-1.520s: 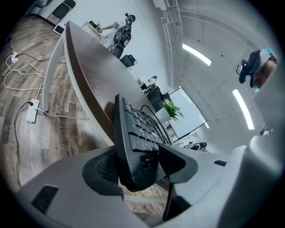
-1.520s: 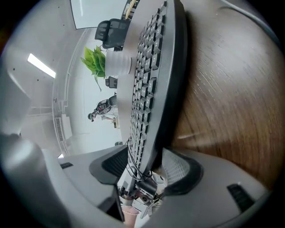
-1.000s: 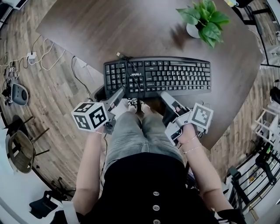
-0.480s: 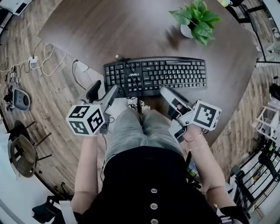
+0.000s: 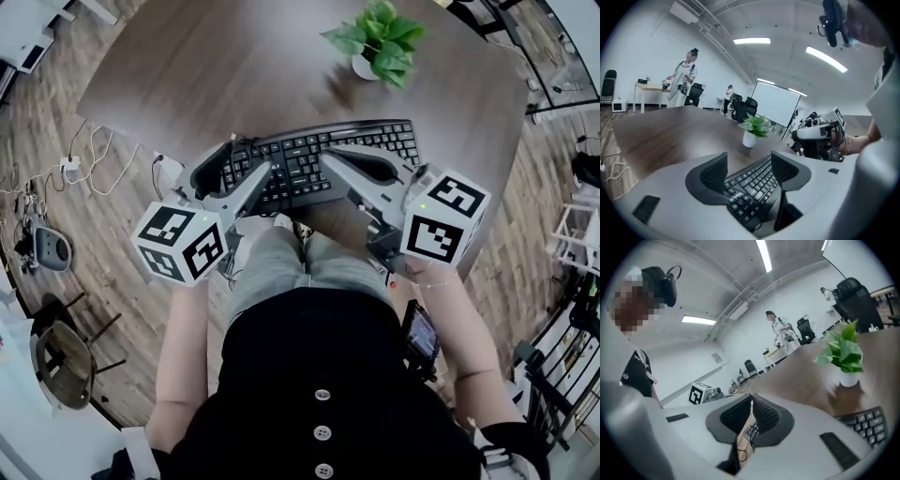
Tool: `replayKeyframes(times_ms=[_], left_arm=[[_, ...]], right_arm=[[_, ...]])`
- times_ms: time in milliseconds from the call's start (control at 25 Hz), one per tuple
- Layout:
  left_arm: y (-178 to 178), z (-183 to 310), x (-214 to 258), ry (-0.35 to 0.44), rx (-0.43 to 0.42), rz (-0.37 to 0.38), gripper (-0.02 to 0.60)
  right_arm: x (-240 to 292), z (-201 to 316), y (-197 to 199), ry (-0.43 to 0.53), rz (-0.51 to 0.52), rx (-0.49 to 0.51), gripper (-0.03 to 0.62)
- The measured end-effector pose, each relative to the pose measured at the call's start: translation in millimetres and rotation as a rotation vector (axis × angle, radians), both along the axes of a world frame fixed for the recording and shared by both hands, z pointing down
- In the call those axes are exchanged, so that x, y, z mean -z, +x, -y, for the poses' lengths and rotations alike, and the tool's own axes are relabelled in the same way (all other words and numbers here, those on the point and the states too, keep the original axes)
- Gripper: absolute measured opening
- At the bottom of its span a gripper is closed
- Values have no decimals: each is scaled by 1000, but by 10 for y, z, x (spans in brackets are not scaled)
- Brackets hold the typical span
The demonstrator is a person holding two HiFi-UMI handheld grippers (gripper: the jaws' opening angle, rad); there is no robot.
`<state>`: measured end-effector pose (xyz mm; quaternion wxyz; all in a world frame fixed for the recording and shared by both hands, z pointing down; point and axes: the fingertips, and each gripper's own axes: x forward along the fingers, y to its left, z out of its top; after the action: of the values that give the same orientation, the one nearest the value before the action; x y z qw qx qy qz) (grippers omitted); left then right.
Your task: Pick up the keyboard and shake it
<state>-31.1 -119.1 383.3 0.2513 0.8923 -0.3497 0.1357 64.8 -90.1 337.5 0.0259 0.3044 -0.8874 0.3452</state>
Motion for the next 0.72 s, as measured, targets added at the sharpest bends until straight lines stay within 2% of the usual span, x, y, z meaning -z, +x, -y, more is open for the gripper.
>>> replayKeyframes(times_ms=[160,200,240,280,400,720], left_arm=[[220,1,388,95,-88,-31,289],[273,38,451,124,-88,-26,243],[319,88,510,154,-79,-19,133],[365,134,562,182,-71,-15,52],[526,191,674,220,-83,-30,27],[653,245,743,210,-80,-51,20]], right_arm=[[290,7,-108,137,-73,30,31],[319,37,-97,165,-103,33,31],[336,78,-80,192,-136,37,31],[353,121,-61,218,-166,39,31],[405,209,-4,269,-213,31,29],[410,281,34,301,-264,20,26]])
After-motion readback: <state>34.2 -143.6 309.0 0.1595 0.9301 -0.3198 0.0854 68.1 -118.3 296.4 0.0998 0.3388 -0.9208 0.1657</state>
